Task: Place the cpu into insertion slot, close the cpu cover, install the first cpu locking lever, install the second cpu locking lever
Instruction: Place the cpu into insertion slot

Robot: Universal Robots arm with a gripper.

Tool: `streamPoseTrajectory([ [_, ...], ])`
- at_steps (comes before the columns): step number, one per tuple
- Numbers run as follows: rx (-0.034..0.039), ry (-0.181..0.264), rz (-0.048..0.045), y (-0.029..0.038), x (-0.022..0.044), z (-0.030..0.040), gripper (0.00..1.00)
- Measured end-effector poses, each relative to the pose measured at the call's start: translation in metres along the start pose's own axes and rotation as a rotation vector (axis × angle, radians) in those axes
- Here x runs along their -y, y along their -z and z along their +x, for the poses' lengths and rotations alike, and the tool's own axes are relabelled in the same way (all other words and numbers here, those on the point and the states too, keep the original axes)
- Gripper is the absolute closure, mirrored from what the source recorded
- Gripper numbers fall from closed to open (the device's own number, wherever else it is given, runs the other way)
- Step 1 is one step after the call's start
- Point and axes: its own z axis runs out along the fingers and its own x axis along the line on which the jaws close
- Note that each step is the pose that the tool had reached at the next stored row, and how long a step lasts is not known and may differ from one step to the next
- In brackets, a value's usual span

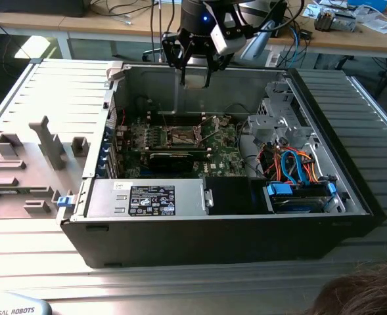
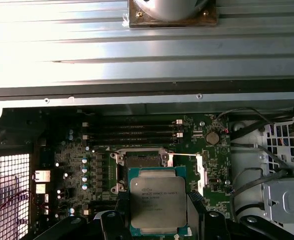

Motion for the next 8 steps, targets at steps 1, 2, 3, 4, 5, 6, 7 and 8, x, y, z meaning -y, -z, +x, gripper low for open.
streamPoseTrajectory([
  [1, 0.0, 0.0, 0.0, -0.0005, 0.0001, 0.0, 0.46],
  [2, 0.0, 0.0, 0.0, -0.001, 0.0001, 0.0, 0.46],
  [3, 0.0, 0.0, 0.0, -0.0011, 0.0001, 0.0, 0.46],
  [4, 0.0, 0.0, 0.0, -0.0012, 0.0001, 0.0, 0.46],
  [5, 0.0, 0.0, 0.0001, -0.0015, 0.0001, 0.0, 0.46],
  [6, 0.0, 0.0, 0.0, -0.0016, 0.0001, 0.0, 0.46],
  [7, 0.0, 0.0, 0.0, -0.0022, 0.0002, 0.0, 0.46],
  [8, 0.0, 0.0, 0.0, -0.0026, 0.0002, -0.0001, 0.46],
])
